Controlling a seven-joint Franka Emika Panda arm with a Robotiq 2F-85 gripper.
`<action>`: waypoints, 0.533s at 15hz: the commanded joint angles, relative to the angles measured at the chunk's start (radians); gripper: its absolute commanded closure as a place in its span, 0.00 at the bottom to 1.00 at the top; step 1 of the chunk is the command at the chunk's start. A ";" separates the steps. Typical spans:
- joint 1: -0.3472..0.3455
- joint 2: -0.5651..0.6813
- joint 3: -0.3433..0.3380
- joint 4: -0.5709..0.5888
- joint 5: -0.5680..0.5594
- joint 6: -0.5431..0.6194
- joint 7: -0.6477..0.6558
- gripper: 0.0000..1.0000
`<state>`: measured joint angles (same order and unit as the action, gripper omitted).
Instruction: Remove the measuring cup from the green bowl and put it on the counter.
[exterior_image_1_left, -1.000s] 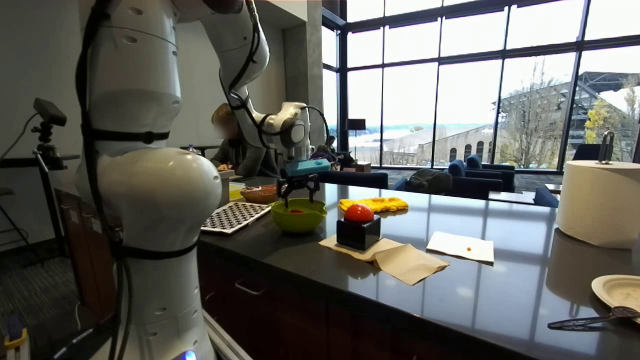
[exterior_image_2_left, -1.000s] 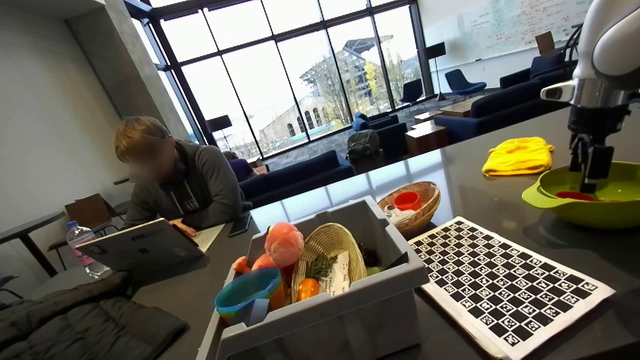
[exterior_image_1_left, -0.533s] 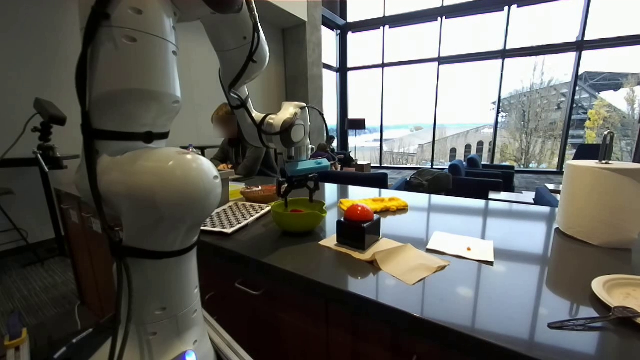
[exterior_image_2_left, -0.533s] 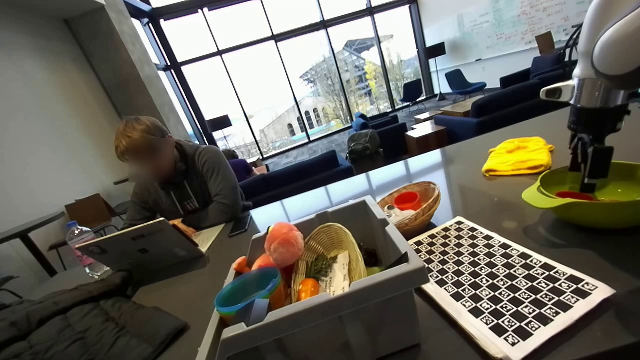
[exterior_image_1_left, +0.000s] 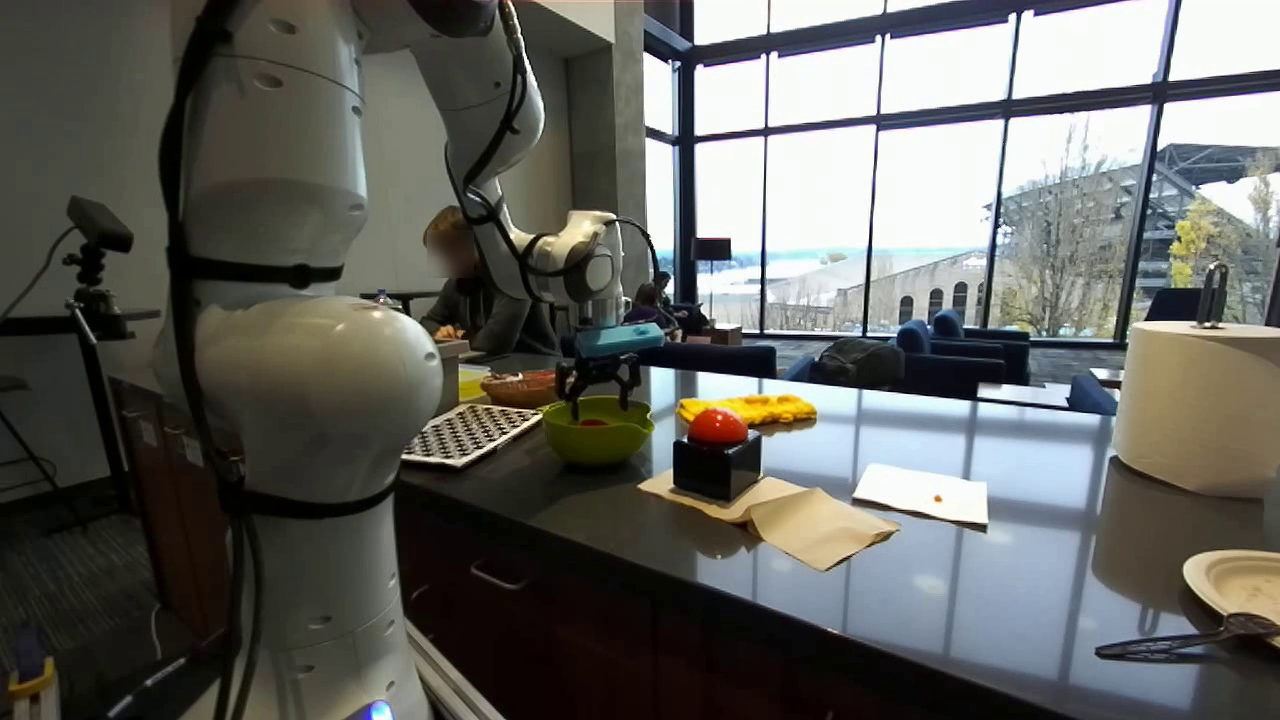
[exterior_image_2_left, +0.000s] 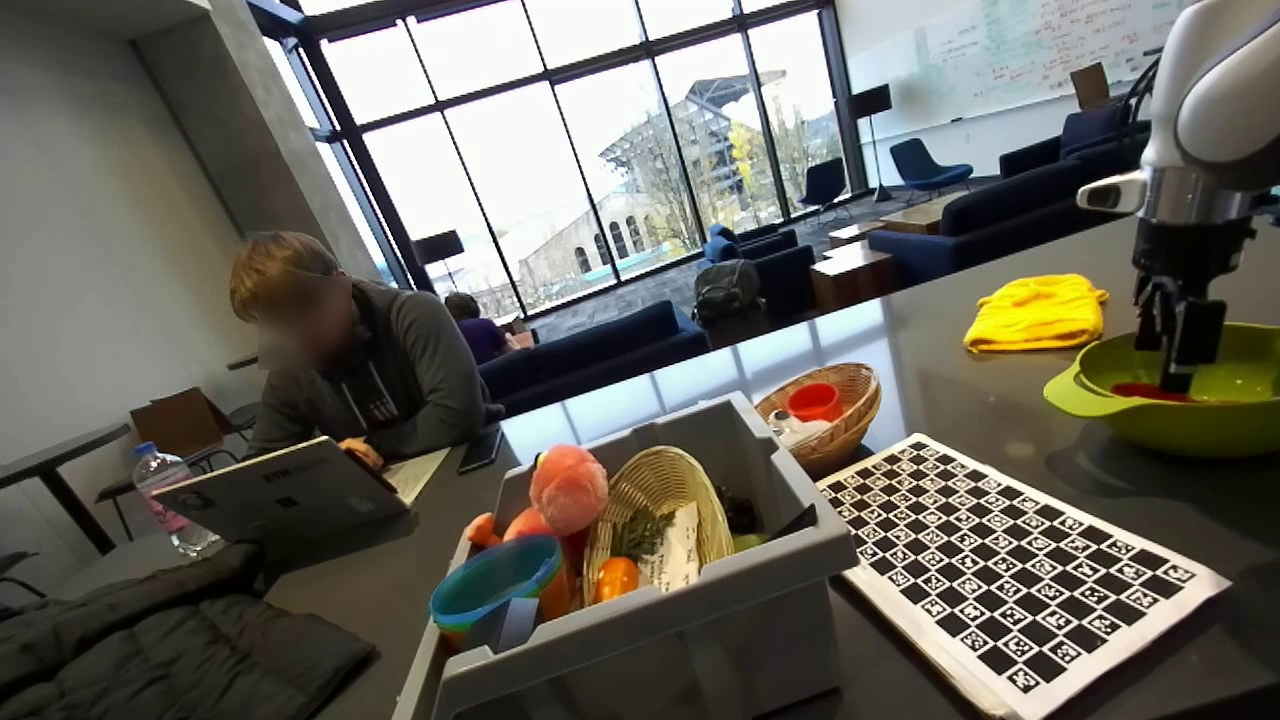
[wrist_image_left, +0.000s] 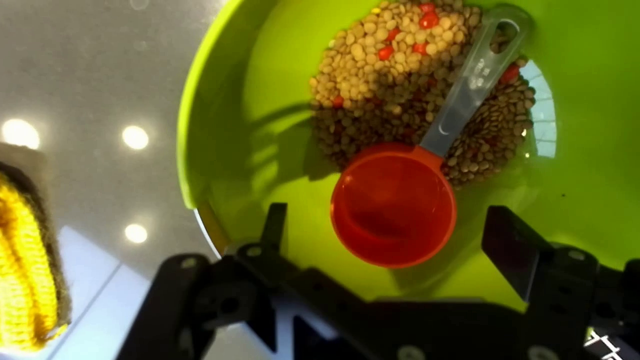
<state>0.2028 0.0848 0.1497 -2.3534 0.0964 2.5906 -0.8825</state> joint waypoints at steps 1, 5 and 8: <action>-0.032 0.041 0.022 0.026 0.001 0.011 -0.025 0.00; -0.046 0.063 0.029 0.039 0.000 0.011 -0.023 0.00; -0.053 0.070 0.034 0.047 -0.008 0.011 -0.016 0.00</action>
<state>0.1742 0.1426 0.1620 -2.3232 0.0964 2.5935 -0.8925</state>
